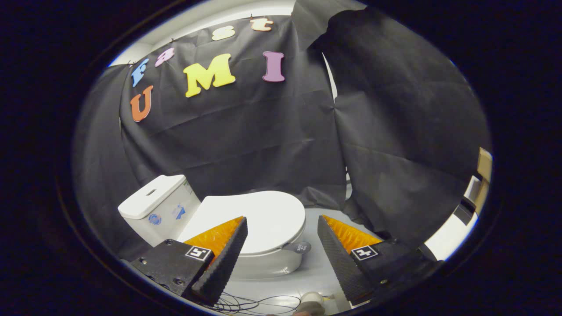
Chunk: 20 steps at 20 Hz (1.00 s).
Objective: Open the toilet lid.
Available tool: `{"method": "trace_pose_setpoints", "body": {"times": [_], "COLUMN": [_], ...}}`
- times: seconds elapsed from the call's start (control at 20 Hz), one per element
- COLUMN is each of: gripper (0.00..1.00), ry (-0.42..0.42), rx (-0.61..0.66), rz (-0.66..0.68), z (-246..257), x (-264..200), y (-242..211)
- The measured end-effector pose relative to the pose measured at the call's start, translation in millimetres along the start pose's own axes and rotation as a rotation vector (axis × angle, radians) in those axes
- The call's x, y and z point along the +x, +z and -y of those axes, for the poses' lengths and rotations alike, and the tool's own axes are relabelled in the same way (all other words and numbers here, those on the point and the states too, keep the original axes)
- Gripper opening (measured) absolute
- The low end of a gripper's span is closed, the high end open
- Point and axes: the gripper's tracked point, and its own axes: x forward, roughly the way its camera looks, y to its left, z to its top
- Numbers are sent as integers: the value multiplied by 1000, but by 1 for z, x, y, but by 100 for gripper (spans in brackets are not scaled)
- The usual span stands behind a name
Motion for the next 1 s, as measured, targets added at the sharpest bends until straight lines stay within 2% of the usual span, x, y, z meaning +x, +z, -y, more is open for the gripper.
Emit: {"method": "trace_pose_setpoints", "body": {"times": [0.35,0.45,0.7,1.0], "gripper": [100,100,100,98], "ry": [67,62,-10,5], "rx": [87,95,126,229], "rz": [-286,-334,-489,-603], "z": [7,18,46,55], "x": [61,80,111,123], "y": [-56,-68,-105,-133]}}
